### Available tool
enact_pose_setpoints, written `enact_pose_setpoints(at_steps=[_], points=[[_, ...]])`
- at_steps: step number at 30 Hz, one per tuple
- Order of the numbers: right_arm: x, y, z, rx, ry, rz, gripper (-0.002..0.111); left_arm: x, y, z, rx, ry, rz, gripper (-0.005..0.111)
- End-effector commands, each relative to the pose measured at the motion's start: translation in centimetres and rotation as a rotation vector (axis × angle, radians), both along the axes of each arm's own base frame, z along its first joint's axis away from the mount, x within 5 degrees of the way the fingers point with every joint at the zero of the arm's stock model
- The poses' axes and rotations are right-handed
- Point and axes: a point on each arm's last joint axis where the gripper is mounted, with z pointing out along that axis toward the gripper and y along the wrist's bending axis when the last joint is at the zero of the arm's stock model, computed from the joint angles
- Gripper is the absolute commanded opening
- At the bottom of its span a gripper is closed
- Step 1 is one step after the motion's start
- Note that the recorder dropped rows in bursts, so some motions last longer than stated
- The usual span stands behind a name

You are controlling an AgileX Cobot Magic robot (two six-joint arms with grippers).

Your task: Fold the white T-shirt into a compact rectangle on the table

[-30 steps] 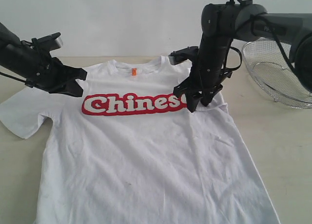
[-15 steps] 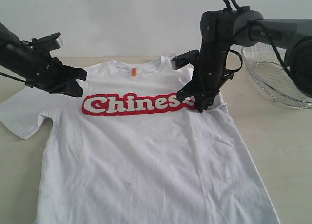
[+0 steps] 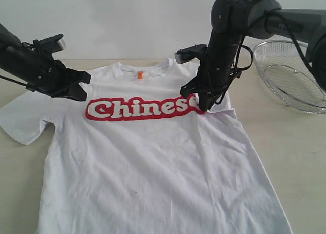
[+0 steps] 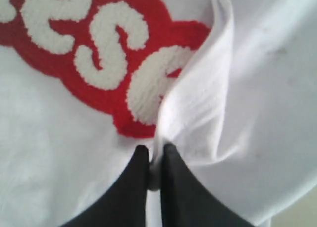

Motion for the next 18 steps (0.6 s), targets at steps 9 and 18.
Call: enact_pose_setpoints(at_steps=[9,18], points=[[-0.33,1.03,0.76,0.091,0.002,0.043,0.0,-0.15,-0.24,0.31,-0.004,-0.003,0.001,0.005],[-0.26,0.86,0.01,0.068,0.013,0.048,0.035,-0.26,-0.3,0.29,-0.009,0.007,-0.007,0.005]])
